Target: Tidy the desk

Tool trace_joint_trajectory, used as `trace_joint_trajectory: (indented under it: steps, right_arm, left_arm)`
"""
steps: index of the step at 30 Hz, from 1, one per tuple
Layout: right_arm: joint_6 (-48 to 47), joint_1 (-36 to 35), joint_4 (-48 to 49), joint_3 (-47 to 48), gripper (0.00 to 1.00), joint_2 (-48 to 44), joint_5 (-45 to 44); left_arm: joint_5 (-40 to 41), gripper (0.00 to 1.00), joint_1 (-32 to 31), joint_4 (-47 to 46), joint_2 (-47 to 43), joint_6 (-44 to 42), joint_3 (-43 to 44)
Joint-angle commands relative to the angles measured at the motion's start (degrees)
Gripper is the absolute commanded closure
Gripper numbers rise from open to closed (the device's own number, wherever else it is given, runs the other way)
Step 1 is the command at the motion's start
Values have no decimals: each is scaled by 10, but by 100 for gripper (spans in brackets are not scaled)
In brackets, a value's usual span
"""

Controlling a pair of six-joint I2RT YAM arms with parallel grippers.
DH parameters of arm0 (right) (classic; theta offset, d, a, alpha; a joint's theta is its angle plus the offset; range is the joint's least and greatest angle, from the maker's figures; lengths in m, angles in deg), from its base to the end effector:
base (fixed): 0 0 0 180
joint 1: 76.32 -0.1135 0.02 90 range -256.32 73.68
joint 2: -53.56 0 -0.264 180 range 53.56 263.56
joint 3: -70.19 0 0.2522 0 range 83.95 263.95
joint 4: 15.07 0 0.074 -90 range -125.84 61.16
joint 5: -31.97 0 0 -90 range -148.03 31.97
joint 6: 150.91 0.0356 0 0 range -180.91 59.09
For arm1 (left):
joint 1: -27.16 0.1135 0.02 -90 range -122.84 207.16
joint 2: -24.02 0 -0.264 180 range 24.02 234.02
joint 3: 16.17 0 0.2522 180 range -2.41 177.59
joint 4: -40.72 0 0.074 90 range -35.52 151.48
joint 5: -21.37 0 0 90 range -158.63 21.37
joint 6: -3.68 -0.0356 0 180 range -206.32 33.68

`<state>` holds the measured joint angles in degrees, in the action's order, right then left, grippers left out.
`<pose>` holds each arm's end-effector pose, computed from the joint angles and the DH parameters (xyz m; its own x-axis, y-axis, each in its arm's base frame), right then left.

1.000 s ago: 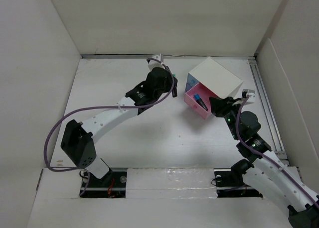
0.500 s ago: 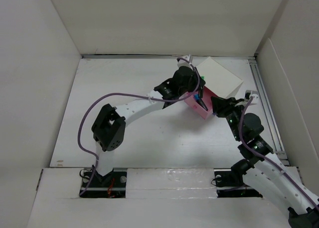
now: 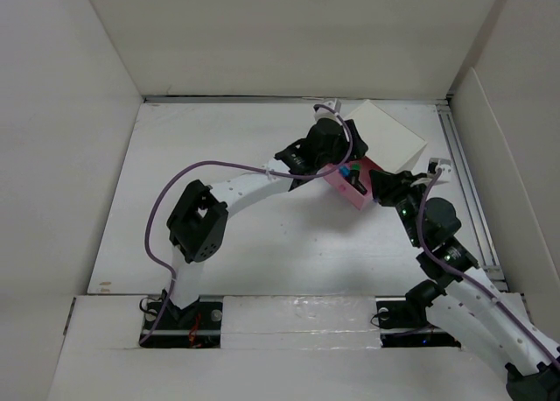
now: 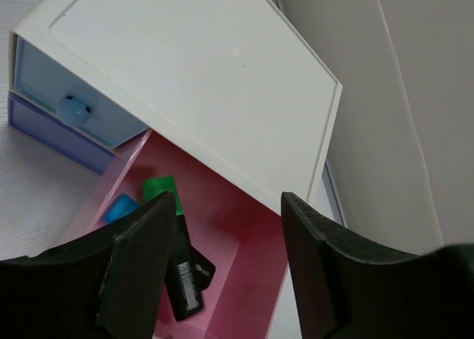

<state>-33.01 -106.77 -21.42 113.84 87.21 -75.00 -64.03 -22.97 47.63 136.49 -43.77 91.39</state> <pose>0.1401 0.0703 0.3105 -0.0608 0.4834 -0.8733 -0.2321 0.8441 0.4834 0.3095 -0.3661 0.3134 -0.5800 -0.3570 -0.7322 0.4377 0.6214 -0.6498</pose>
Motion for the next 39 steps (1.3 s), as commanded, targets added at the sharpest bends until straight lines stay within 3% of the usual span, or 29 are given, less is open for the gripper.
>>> trace_joint_trajectory:
  steps: [1, 4, 7, 11, 16, 19, 20, 21, 26, 29, 39]
  right_arm:
    - [2, -4, 19, 7, 61, 0, -3]
    - [2, -4, 18, 7, 61, 1, -3]
    - [2, -4, 18, 7, 61, -3, -4]
    - [2, -4, 19, 6, 64, -5, -2]
    - [2, -4, 21, 8, 83, 1, 11]
    - [2, -4, 21, 8, 85, 5, 12]
    - [2, -4, 21, 8, 85, 5, 11]
    - [2, -4, 21, 8, 85, 5, 11]
    - [3, -4, 22, 7, 71, 7, 9]
    - [2, -4, 24, 8, 68, 12, 12]
    - [2, -4, 26, 10, 65, 21, 11]
  left_arm:
    - [-6, 44, 1, -21, -27, -11, 12]
    - [2, 43, 1, -5, -36, -32, 18]
    - [66, 51, 1, 3, -68, -61, 3]
    - [117, 55, 35, -3, -136, -80, -77]
    - [26, 39, 160, -8, -129, -130, -131]
    - [-125, 36, 227, 26, -51, -177, -97]
    - [-176, 36, 236, 42, -1, -215, -59]
    - [-177, 36, 241, 60, 24, -231, -36]
    - [-132, 34, 241, 172, 127, -322, 82]
    - [-104, 33, 241, 167, 135, -341, 89]
    - [-136, 33, 241, 206, 189, -410, 123]
